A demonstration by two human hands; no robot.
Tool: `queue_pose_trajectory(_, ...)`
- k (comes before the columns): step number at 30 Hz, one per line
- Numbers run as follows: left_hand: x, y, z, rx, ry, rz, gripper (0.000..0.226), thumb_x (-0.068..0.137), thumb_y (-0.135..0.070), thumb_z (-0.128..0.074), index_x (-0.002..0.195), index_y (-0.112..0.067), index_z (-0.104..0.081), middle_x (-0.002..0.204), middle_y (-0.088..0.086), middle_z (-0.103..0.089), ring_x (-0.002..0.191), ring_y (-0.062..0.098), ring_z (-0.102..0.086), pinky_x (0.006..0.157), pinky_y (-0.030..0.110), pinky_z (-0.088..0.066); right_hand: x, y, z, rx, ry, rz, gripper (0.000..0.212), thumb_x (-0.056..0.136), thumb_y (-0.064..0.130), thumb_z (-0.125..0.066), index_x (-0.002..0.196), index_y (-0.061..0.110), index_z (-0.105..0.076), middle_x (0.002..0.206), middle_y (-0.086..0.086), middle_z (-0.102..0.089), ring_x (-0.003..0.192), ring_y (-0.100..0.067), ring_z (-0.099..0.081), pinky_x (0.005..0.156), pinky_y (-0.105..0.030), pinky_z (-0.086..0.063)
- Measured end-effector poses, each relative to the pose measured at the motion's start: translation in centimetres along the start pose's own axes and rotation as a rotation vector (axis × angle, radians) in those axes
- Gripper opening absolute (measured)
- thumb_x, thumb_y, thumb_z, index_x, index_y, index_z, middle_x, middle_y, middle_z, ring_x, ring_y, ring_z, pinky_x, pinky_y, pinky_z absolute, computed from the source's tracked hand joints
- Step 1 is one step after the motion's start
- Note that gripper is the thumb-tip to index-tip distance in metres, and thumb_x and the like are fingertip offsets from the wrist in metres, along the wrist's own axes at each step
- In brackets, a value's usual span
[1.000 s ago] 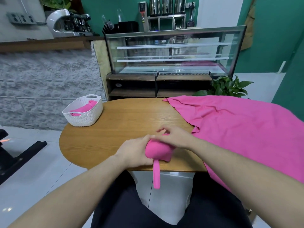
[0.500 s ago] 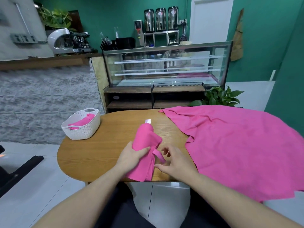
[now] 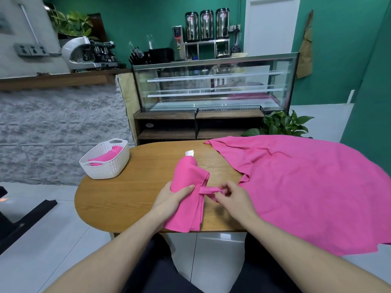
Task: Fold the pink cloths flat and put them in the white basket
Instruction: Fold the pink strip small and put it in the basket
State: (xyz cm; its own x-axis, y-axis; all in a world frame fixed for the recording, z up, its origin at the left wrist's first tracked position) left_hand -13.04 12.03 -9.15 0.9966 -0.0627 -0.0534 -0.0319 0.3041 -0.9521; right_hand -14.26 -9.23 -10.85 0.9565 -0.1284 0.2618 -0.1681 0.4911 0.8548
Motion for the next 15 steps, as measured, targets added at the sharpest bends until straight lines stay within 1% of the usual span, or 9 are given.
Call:
queue_pose_trajectory(2,0.1,0.4,0.5,0.035,-0.030,0.010,0.056,0.070,-0.059,-0.077,0.111,-0.029,-0.053,0.104,-0.002,-0.069,0.090,0.018,-0.068,0.079,0.039,-0.056,0.3,0.4,0.9,0.184,-0.107,-0.074,0.016,0.085,0.005,-0.064,0.087,0.020,-0.058,0.064,-0.001,-0.054,0.052,-0.002,-0.047,0.052,-0.014,-0.037)
queue_pose_trajectory(3,0.1,0.6,0.7,0.051,-0.042,0.013,0.057,0.068,-0.055,-0.080,0.109,-0.028,-0.052,0.105,-0.001,-0.067,0.091,0.019,-0.067,0.080,0.040,-0.056,0.6,0.6,1.3,0.250,-0.159,-0.107,0.018,0.086,0.005,-0.064,0.088,0.021,-0.056,0.065,-0.002,-0.053,0.053,-0.005,-0.047,0.051,-0.014,-0.036)
queue_pose_trajectory(4,0.2,0.8,0.8,0.060,-0.044,0.013,0.060,0.065,-0.054,-0.082,0.108,-0.027,-0.051,0.106,0.000,-0.066,0.092,0.020,-0.067,0.081,0.042,-0.056,0.9,0.8,1.6,0.290,-0.206,-0.140,0.017,0.087,0.007,-0.064,0.089,0.021,-0.055,0.067,-0.001,-0.054,0.055,-0.007,-0.048,0.051,-0.015,-0.037)
queue_pose_trajectory(6,0.2,1.0,0.9,0.071,-0.023,0.012,0.065,0.060,-0.054,-0.083,0.107,-0.025,-0.048,0.106,0.003,-0.065,0.092,0.022,-0.066,0.083,0.045,-0.056,1.4,1.3,1.9,0.374,-0.294,-0.217,0.015,0.090,0.012,-0.063,0.085,0.019,-0.050,0.069,0.001,-0.053,0.056,-0.011,-0.049,0.051,-0.021,-0.039)
queue_pose_trajectory(8,0.0,0.6,0.5,0.141,0.015,-0.034,0.063,0.064,-0.051,-0.084,0.106,-0.023,-0.046,0.104,0.003,-0.063,0.090,0.023,-0.065,0.078,0.041,-0.056,1.7,1.5,1.7,0.571,-0.344,-0.339,0.017,0.095,0.014,-0.057,0.081,0.017,-0.047,0.064,-0.001,-0.049,0.048,-0.011,-0.045,0.041,-0.024,-0.035)
queue_pose_trajectory(9,-0.1,0.4,0.2,0.192,0.025,-0.072,0.061,0.068,-0.050,-0.085,0.104,-0.021,-0.046,0.102,0.003,-0.063,0.087,0.021,-0.064,0.073,0.037,-0.054,1.8,1.6,1.5,0.700,-0.341,-0.421,0.017,0.097,0.015,-0.054,0.081,0.015,-0.049,0.062,-0.001,-0.049,0.045,-0.010,-0.045,0.037,-0.022,-0.034)
queue_pose_trajectory(10,-0.2,0.2,-0.1,0.235,0.023,-0.107,0.058,0.070,-0.049,-0.085,0.102,-0.020,-0.045,0.100,0.002,-0.062,0.085,0.020,-0.063,0.069,0.034,-0.051,1.9,1.8,1.4,0.836,-0.336,-0.509,0.017,0.098,0.016,-0.053,0.082,0.014,-0.051,0.061,-0.002,-0.051,0.043,-0.009,-0.047,0.036,-0.020,-0.036)
queue_pose_trajectory(12,-0.4,-0.1,-0.2,0.285,0.000,-0.147,0.058,0.071,-0.052,-0.083,0.099,-0.020,-0.044,0.097,0.000,-0.061,0.082,0.017,-0.061,0.066,0.032,-0.048,2.0,2.1,1.3,1.083,-0.353,-0.633,0.017,0.099,0.015,-0.054,0.084,0.008,-0.055,0.066,-0.005,-0.057,0.045,-0.009,-0.056,0.039,-0.018,-0.045)
queue_pose_trajectory(15,-0.5,-0.5,0.0,0.323,-0.041,-0.165,0.061,0.069,-0.062,-0.080,0.096,-0.022,-0.043,0.094,-0.002,-0.062,0.081,0.017,-0.062,0.068,0.036,-0.051,1.9,2.4,1.6,1.293,-0.390,-0.661,0.021,0.097,0.021,-0.063,0.086,0.003,-0.060,0.076,-0.011,-0.066,0.065,-0.017,-0.066,0.049,-0.022,-0.056)
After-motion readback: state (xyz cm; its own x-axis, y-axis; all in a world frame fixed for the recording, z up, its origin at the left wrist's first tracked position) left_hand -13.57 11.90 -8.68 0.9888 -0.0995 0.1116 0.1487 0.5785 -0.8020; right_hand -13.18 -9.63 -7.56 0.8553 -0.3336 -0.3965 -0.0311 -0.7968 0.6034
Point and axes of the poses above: each hand's wrist, its own x-axis towards the middle knuckle, its own z-axis out of the back of the hand, y = z × x, the point moved 2 cm from there along x, towards the middle knuckle
